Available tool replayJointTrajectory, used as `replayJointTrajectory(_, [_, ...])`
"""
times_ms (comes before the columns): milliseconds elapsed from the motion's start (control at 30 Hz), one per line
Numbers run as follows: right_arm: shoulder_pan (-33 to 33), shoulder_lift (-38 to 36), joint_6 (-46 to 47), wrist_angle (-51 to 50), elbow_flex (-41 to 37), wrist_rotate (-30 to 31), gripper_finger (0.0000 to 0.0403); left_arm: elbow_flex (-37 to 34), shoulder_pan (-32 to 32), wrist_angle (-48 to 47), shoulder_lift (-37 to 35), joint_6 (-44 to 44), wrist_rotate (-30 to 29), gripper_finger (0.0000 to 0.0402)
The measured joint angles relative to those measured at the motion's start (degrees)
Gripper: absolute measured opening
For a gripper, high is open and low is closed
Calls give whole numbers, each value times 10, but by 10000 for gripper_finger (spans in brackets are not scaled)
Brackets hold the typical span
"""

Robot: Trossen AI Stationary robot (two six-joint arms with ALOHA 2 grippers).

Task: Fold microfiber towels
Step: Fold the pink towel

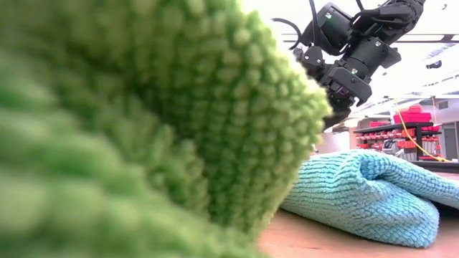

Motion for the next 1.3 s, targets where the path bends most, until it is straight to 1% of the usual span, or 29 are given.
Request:
replayJointTrajectory(100, [0,0,0,0,0,0,137,0,-3,-1,0,16,-1,71])
replayJointTrajectory(200, [0,0,0,0,0,0,137,0,-10,-3,0,35,-13,18])
replayJointTrajectory(233, [0,0,0,0,0,0,137,0,-14,-3,0,43,-21,11])
replayJointTrajectory(367, [0,0,1,0,0,0,137,0,-25,-6,0,51,-53,10])
replayJointTrajectory(533, [0,0,2,0,0,0,137,0,-38,-25,0,65,-55,6])
replayJointTrajectory(700, [0,0,2,0,0,0,137,0,-55,-79,-6,90,-53,5])
replayJointTrajectory(767, [0,0,2,0,0,0,137,0,-65,-105,-11,120,-42,5])
replayJointTrajectory(1033, [0,0,8,5,0,0,137,1,-96,-108,-21,249,-34,5])
replayJointTrajectory(1200, [3,4,7,10,0,0,137,1,-98,-133,-23,257,-26,5])
replayJointTrajectory(1300, [4,11,3,20,1,0,137,1,-98,-158,-23,253,23,6])
